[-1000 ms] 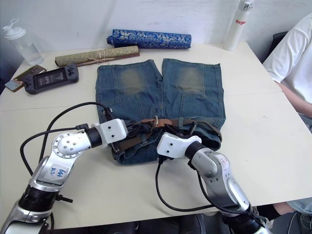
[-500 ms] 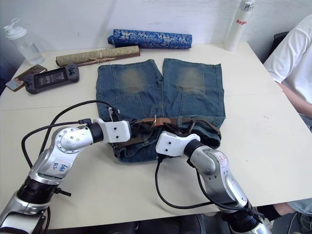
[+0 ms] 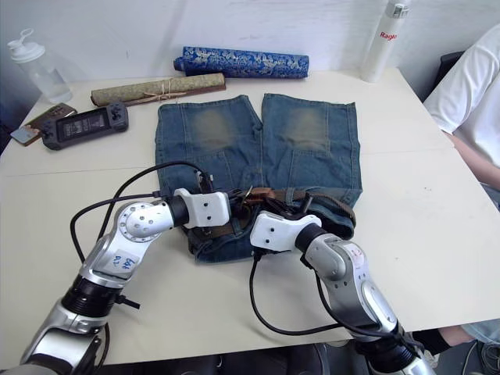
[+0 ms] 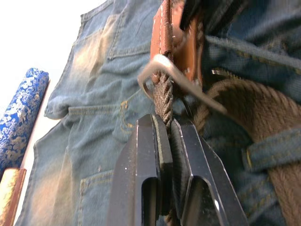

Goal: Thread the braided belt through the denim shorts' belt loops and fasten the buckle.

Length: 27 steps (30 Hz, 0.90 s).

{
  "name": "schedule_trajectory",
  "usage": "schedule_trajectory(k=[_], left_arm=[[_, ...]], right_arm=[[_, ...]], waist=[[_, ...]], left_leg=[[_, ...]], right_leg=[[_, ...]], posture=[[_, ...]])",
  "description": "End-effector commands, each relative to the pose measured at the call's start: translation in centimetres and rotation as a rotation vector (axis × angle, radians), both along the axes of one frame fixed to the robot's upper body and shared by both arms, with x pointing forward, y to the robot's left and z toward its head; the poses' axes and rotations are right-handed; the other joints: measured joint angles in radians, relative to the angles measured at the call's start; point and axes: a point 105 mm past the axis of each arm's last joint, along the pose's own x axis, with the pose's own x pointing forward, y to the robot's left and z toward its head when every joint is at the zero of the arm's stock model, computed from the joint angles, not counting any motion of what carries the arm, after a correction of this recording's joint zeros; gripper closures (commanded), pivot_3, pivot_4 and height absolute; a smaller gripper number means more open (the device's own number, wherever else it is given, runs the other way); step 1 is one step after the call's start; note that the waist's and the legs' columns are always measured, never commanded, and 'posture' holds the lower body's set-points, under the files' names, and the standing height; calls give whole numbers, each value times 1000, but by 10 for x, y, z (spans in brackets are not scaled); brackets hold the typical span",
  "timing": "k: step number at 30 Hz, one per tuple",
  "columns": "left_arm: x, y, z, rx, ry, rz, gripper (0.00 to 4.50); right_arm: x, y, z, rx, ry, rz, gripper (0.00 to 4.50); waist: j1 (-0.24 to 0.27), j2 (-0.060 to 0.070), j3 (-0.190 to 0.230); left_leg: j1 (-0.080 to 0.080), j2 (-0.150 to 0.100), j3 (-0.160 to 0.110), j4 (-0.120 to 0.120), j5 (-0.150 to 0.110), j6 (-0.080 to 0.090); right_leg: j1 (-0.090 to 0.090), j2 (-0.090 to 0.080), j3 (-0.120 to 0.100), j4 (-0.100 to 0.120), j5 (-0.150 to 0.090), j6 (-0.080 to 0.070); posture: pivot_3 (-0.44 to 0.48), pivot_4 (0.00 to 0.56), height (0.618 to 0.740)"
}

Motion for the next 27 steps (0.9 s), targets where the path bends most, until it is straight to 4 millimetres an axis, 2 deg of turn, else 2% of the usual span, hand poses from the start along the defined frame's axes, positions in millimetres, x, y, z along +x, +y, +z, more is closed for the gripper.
schedule_trajectory(k=[1,5,9,11,12,14,15,16,18,21,24,27], left_arm=[[-1,-22,4,-112,61,-48,4500],[-6,-33,-4,-128,131,-114,4500],[-11,-37,-15,-107,191,-162,4500],[-10,-38,-17,-114,214,-168,4500],[-9,-38,-17,-114,218,-168,4500],[-8,-39,-19,-119,231,-172,4500],[-9,-39,-20,-118,236,-175,4500],[-9,-40,-21,-116,240,-178,4500],[-10,-41,-22,-115,245,-182,4500],[-10,-42,-24,-116,254,-186,4500],[-10,-42,-24,-116,258,-189,4500],[-10,-44,-25,-113,257,-193,4500]], right_arm=[[-14,15,6,13,-16,92,4477],[-18,7,-8,30,114,65,4477],[-22,0,-12,92,199,27,4477],[-23,-5,-10,124,214,-2,3545],[-23,-7,-8,146,220,-20,3228],[-24,-14,-1,190,225,-61,1986],[-27,-20,1,212,245,-82,1608],[-30,-27,3,231,259,-100,1448],[-35,-37,9,276,281,-130,583],[-42,-53,25,307,274,-150,583],[-43,-54,43,332,246,-115,583],[-33,-54,59,280,157,-94,583]], waist=[[2,0,0],[1,0,0],[1,0,0],[2,0,0],[4,0,0],[4,0,0],[4,0,0],[6,0,0],[13,0,0],[16,0,0],[17,0,0],[17,0,0]], left_leg=[[0,0,0,0,0,0],[0,0,0,0,0,0],[0,0,0,0,0,0],[0,0,0,0,0,0],[0,0,0,0,0,0],[0,0,0,0,0,0],[0,0,0,0,0,0],[0,0,0,0,0,0],[0,0,0,0,0,0],[0,0,0,0,0,0],[1,0,0,0,0,0],[1,0,0,0,0,0]], right_leg=[[0,0,0,0,0,0],[0,0,0,0,0,0],[0,0,0,0,0,0],[0,0,0,-1,0,0],[1,0,0,-1,0,0],[1,0,0,-1,0,0],[1,0,0,-1,0,0],[1,0,0,-1,0,0],[1,0,0,-1,0,0],[1,0,0,-2,0,0],[2,0,0,-2,0,0],[2,0,0,-2,0,0]], posture=[[0,150,645],[0,150,645],[0,150,645],[0,150,645],[0,150,645],[0,150,645],[0,150,645],[0,150,645],[0,150,645],[0,150,645],[0,150,645],[0,150,645]])
